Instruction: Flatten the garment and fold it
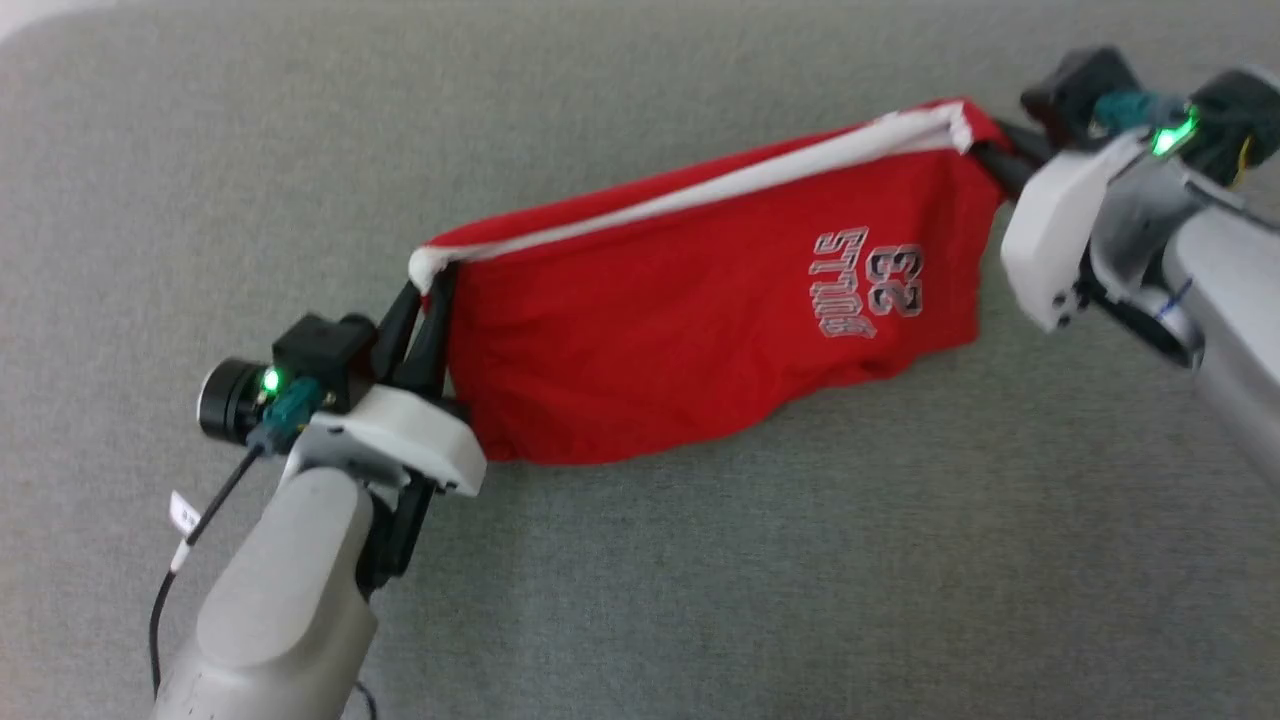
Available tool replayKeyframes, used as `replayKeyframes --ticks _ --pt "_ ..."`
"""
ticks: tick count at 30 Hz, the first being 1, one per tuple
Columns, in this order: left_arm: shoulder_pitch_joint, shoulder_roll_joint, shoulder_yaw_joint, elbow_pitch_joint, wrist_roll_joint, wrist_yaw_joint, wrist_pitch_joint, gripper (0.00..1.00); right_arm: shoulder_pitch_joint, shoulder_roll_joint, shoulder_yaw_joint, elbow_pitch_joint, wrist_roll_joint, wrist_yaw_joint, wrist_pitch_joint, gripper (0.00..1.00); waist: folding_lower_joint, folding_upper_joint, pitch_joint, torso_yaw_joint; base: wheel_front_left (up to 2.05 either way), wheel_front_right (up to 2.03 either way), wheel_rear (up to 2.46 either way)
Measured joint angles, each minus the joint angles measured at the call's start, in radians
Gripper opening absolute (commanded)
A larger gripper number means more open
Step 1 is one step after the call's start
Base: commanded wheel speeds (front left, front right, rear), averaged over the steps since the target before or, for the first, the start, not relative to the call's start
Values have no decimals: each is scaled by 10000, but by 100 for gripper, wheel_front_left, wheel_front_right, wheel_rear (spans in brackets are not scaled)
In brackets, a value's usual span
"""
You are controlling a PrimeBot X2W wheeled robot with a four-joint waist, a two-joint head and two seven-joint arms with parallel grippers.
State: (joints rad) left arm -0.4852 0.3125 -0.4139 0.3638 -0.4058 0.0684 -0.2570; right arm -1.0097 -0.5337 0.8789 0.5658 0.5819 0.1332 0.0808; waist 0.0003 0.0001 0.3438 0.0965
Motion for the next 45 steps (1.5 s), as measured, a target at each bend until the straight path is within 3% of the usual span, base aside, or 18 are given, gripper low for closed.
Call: replayKeyframes --ticks 13,14,15,16,17,18,26,31,34,38,45 --pt "-623 -610 293 1035 650 -506 -81 0 -1451 725 1712 2543 702 -4 238 0 -4 0 1373 640 0 0 0" --pt "-666 -646 299 1072 667 -516 -82 0 -1514 725 1785 2614 796 -4 127 2 -4 0 1378 676 0 0 0" --pt "-679 -679 299 1099 725 -556 -82 1 -1544 738 1879 2669 892 -4 19 15 -2 0 1356 695 0 0 0" --pt "-680 -696 297 1129 790 -593 -82 38 -1539 738 1942 2736 986 -4 -151 38 -3 0 1315 710 0 0 0" --pt "-678 -696 295 1143 876 -598 -75 100 -1536 731 1994 2813 1035 -4 -339 79 -3 0 1261 722 0 0 0" --pt "-671 -686 311 1145 947 -602 -71 100 -1528 723 2050 2867 1062 -2 -558 100 -3 0 1191 730 0 0 0" --pt "-464 -73 477 761 1183 -686 19 100 -1347 441 2324 2849 1442 -4 -1950 100 -4 0 244 693 0 0 0" --pt "-509 635 437 -194 1430 -794 941 100 -1042 159 2568 2579 1689 -4 -2314 100 -5 0 -449 670 0 0 0" --pt "-601 924 318 -729 1179 -1333 1923 100 -874 81 2631 2441 1822 -4 -2414 100 -5 0 -826 670 0 0 0" --pt "-869 1407 -224 -1081 418 -1829 4000 100 -712 31 2671 2307 1900 -4 -2489 100 -6 0 -1215 671 0 0 0" --pt "-1648 2171 -2002 -1526 -1914 -1919 7275 100 -519 71 2786 2274 2086 -4 -2500 100 -6 0 -1506 645 0 0 0"
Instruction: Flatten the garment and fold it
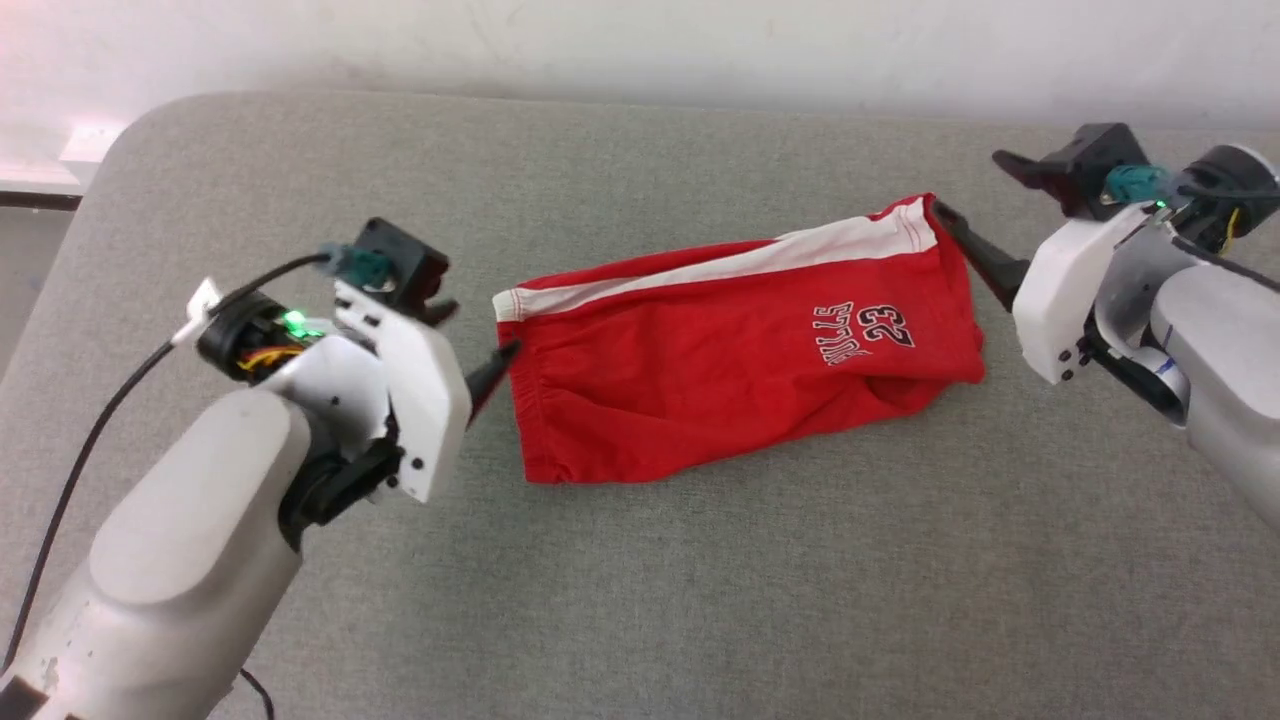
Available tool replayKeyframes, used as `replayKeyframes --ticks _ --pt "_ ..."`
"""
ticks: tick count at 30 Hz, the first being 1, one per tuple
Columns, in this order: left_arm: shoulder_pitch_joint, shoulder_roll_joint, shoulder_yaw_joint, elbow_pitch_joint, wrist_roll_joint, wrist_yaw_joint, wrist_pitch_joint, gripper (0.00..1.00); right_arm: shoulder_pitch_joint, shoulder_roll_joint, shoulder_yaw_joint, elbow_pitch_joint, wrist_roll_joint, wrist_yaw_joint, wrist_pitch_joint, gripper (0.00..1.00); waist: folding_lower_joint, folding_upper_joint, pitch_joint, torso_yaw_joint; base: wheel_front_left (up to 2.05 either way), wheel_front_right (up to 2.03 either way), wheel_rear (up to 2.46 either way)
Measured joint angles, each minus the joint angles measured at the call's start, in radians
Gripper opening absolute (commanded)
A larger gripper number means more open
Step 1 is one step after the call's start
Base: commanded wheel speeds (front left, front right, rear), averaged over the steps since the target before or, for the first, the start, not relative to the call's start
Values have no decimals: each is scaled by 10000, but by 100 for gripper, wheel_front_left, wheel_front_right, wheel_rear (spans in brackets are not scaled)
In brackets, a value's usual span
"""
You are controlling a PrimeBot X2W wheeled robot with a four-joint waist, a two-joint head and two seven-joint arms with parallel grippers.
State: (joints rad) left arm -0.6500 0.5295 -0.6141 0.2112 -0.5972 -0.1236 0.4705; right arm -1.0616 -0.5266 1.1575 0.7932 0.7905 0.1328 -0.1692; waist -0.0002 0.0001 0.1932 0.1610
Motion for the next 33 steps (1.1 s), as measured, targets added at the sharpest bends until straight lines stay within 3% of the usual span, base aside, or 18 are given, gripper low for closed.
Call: replayKeyframes --ticks 8,14,22,23,24,28,33 --pt "-823 132 -1722 991 -2031 -4 2011 100 20 261 391 -40 261 0 288 100 2 -1 20 -258 0 0 0" --pt "-1049 -144 -2328 2021 -2702 -4 2029 100 -17 533 581 36 399 0 372 100 2 0 182 -545 0 0 0" --pt "-1650 -192 -3749 2794 -2644 -4 1985 100 -334 775 834 272 562 0 562 100 1 0 575 -839 0 0 0" --pt "-1747 -186 -3881 2826 -2661 -6 1967 87 -361 769 857 282 571 0 602 100 1 0 614 -858 0 0 0" --pt "-1818 -176 -3981 2840 -2671 -6 1893 1 -389 759 892 278 606 0 639 100 1 0 646 -870 0 0 0" --pt "-2018 -94 -4305 2853 -2888 -6 1185 0 -592 529 1037 226 838 0 1170 100 4 0 670 -816 0 0 0" --pt "-2146 6 -4725 2629 -3070 -6 541 0 -1031 -48 1151 -512 1398 0 3791 100 4 0 625 -653 0 0 0"
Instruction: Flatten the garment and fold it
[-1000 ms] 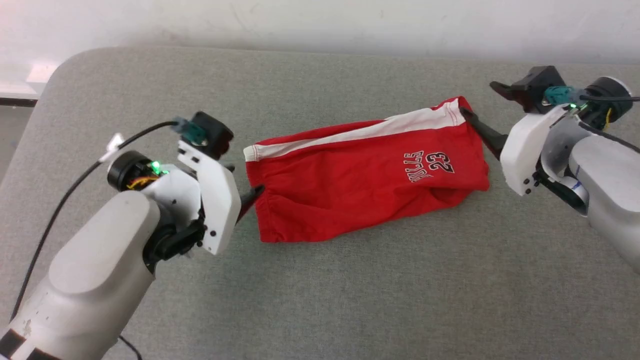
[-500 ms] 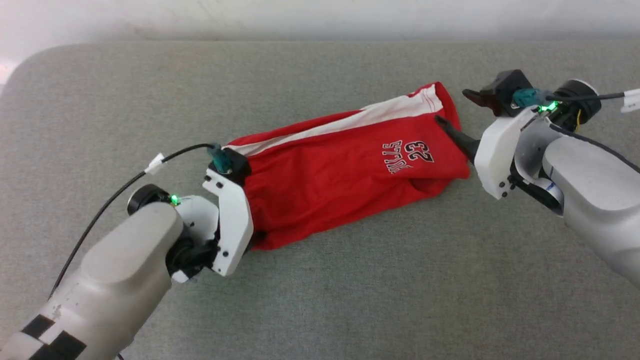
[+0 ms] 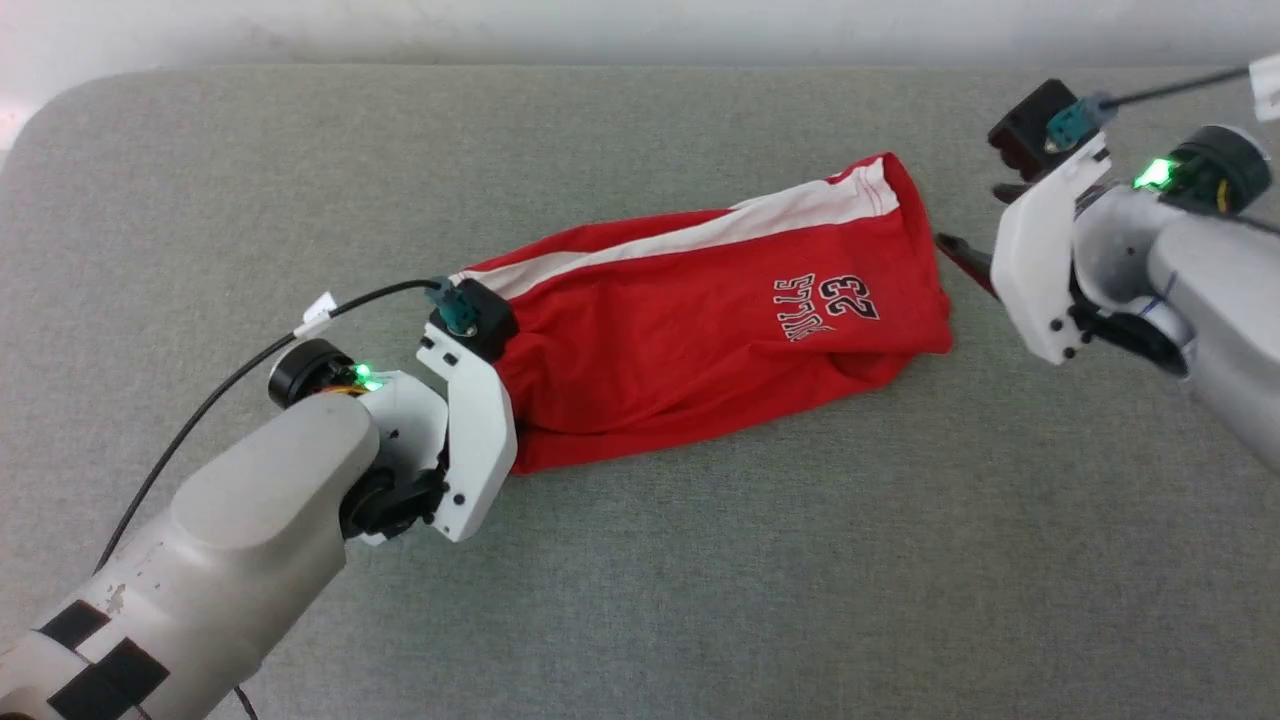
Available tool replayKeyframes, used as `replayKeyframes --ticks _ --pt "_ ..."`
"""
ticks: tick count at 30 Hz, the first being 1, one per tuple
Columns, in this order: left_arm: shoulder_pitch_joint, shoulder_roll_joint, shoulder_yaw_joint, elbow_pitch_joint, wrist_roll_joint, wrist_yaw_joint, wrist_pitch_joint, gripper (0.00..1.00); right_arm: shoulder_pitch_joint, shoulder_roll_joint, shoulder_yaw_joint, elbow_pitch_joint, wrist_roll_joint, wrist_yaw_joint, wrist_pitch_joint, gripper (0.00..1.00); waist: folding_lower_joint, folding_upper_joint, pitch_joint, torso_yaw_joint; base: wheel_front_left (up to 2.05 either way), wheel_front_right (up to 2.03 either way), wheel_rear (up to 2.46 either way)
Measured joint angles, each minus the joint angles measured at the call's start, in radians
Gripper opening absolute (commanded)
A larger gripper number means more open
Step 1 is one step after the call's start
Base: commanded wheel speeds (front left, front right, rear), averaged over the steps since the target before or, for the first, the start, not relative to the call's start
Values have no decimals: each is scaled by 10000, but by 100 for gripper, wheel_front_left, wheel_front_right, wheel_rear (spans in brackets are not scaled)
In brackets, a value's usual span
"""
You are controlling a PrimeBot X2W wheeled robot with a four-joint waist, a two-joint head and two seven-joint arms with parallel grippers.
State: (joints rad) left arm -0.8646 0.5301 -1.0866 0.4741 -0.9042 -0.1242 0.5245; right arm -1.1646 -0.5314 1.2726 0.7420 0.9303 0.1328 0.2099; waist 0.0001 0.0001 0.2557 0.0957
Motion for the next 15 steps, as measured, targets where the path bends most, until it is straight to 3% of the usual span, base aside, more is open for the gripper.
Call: replayKeyframes --ticks 7,15 --pt "-371 54 -403 -332 -247 0 -529 0 -538 -644 27 -543 711 0 3613 100 0 0 125 357 0 0 0" --pt "-822 -100 -744 -337 -309 0 -1114 0 -164 -163 -44 176 1536 0 4138 100 1 0 538 757 0 0 0"
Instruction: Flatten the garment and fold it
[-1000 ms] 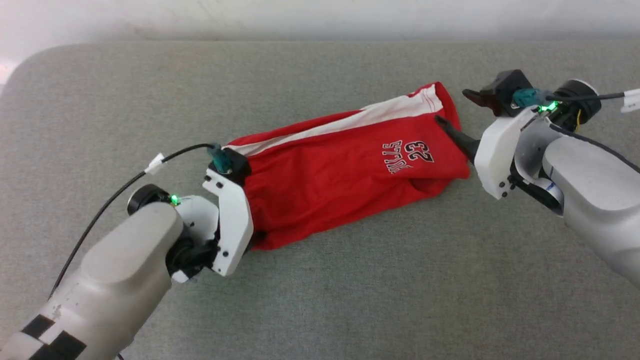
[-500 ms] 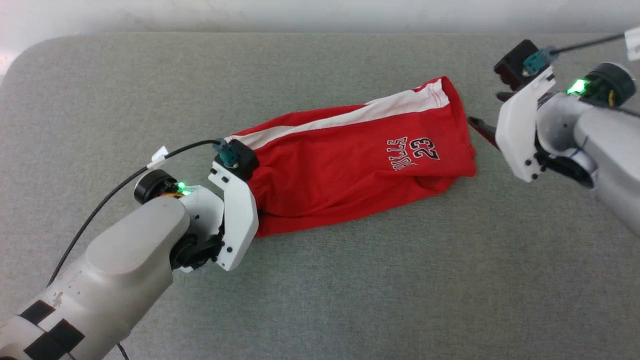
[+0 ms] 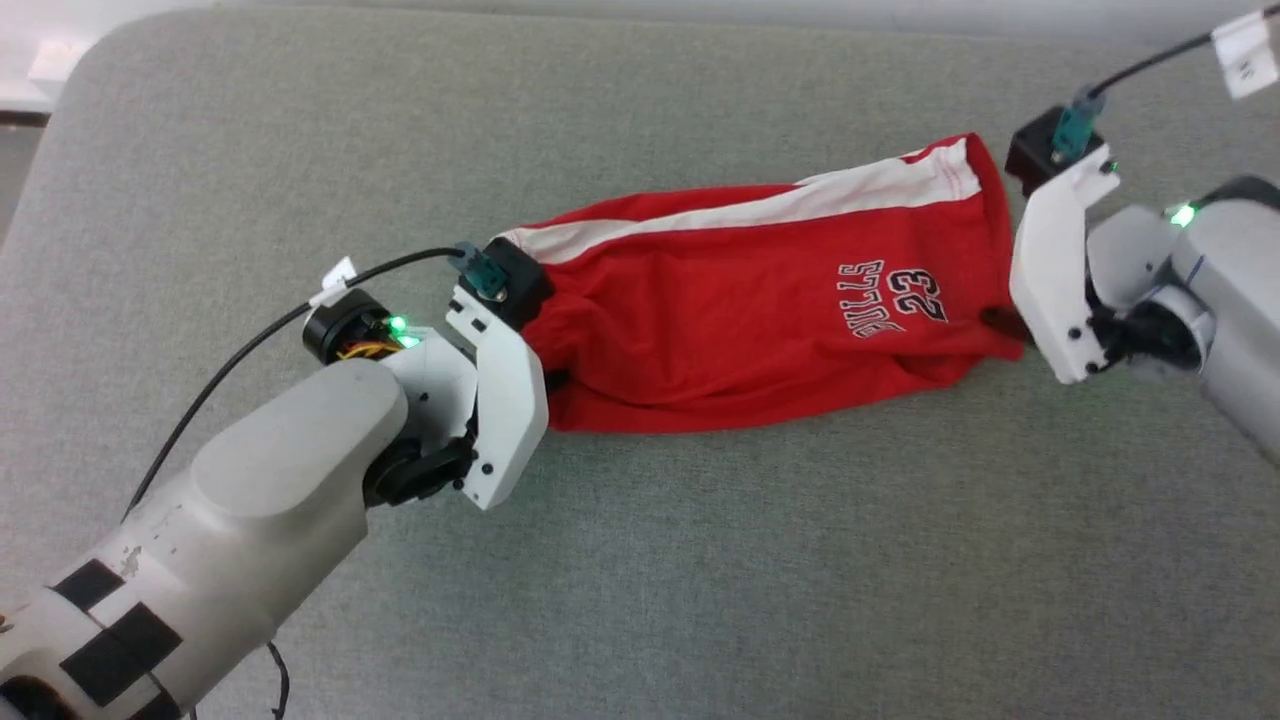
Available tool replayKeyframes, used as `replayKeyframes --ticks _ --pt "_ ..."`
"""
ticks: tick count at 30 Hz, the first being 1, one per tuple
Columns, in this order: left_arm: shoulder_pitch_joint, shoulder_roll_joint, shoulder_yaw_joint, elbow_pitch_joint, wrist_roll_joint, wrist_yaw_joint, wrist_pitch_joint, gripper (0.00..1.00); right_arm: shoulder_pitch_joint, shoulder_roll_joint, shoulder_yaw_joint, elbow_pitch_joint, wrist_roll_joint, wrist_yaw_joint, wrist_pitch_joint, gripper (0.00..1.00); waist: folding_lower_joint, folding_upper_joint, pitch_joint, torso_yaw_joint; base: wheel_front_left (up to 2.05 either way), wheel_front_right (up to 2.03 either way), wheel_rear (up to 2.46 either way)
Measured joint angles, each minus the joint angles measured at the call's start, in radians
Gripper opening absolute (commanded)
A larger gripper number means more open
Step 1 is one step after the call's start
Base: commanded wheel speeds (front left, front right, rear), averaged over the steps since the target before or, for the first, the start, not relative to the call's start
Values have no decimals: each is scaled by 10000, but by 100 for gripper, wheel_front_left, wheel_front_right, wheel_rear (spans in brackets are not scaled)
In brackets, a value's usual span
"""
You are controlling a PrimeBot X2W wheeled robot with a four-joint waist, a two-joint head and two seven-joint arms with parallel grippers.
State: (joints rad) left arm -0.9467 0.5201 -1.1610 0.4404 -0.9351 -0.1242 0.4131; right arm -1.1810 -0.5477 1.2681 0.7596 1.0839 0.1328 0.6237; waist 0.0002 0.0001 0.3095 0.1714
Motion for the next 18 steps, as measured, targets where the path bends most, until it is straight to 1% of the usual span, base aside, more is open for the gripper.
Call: replayKeyframes --ticks 4,9,10,11,12,16,18 --pt "-143 -88 -150 65 -75 0 -267 0 293 228 -98 575 -50 -12 -313 100 -3 0 211 170 0 0 0" --pt "-246 -92 -314 169 -159 0 -562 0 394 286 -299 765 -15 -13 -451 100 -5 0 400 290 0 0 0" --pt "-247 -86 -339 201 -174 0 -617 0 393 280 -316 752 -13 -13 -477 48 -4 0 414 283 0 0 0" --pt "-247 -75 -359 244 -199 0 -671 0 395 272 -318 738 12 -13 -568 14 -5 0 417 264 0 0 0" --pt "-247 -63 -382 288 -230 0 -721 0 405 265 -316 711 63 -13 -637 0 -5 0 408 240 0 0 0" --pt "-237 -31 -441 514 -305 0 -1022 0 613 330 -257 568 92 2 -1266 0 -2 0 235 118 0 0 0" --pt "-201 21 -428 646 -449 0 -1254 0 758 265 -268 454 211 2 -1655 0 0 0 89 58 0 0 0"
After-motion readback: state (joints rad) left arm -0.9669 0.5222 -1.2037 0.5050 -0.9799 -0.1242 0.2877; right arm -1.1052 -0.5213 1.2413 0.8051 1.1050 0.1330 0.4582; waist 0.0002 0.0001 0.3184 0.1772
